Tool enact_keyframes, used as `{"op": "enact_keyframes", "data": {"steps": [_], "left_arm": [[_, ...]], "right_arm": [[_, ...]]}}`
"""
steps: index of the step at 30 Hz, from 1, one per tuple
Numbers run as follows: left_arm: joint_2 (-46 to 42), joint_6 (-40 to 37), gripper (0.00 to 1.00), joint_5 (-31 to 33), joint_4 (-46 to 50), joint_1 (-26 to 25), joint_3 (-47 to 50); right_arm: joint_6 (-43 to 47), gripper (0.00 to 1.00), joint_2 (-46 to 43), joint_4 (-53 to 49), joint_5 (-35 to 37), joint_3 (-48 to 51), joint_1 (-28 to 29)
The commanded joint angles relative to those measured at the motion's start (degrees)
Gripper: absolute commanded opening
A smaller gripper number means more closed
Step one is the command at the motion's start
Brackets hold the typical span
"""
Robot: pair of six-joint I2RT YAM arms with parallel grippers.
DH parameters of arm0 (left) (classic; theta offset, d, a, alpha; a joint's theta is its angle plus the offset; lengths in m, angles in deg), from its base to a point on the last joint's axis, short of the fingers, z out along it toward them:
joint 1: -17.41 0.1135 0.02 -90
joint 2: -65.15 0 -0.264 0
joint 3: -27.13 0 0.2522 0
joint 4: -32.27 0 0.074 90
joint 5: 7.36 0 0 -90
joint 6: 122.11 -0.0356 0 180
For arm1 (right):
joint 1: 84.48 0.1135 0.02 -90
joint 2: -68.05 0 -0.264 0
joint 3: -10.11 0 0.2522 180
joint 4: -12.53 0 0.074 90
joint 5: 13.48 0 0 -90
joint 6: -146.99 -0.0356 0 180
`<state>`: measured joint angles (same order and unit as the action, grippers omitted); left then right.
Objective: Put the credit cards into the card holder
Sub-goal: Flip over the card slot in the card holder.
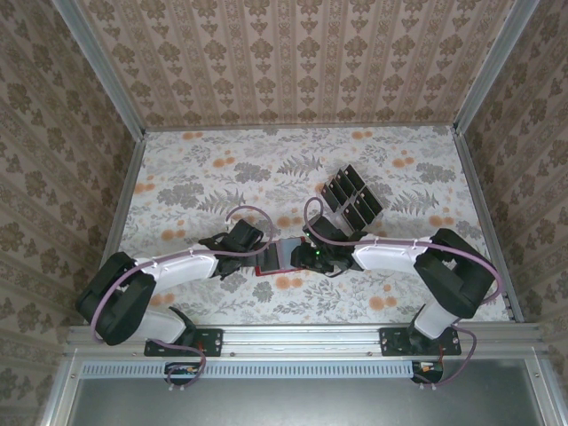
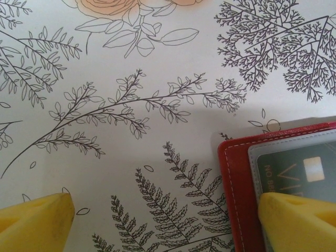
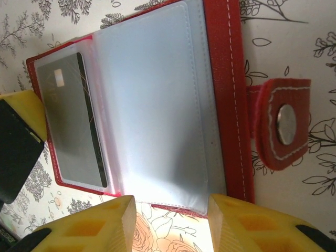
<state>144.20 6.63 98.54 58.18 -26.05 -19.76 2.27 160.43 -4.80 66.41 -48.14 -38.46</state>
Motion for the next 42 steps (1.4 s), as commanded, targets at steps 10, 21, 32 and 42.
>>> {"op": "enact_keyframes", "data": {"steps": [10,21,32,42], "left_arm": [[0.4,-1.2,0.99,0.9,-0.3,-0.2,-1.0],[0.2,-1.1,0.99,1.0,-0.3,-0.2,-0.9],[-1.3,-1.1,0.99,1.2,0.0,-0.2,-0.2],[-2.2,-1.0,0.99,1.2,-0.5,-0.1,0.9]], "right_arm": [[-0.8,0.42,2.1,1.1,-1.3,-0.5,0.4],[-0.7,0.36,2.5,1.8,-1.5,-1.5,0.4],[-0.5,0.36,0.7,0.6,-1.4,-2.3,0.5],[-0.1,0.37,0.6,-0.5,-1.7,-4.3,0.7]]}}
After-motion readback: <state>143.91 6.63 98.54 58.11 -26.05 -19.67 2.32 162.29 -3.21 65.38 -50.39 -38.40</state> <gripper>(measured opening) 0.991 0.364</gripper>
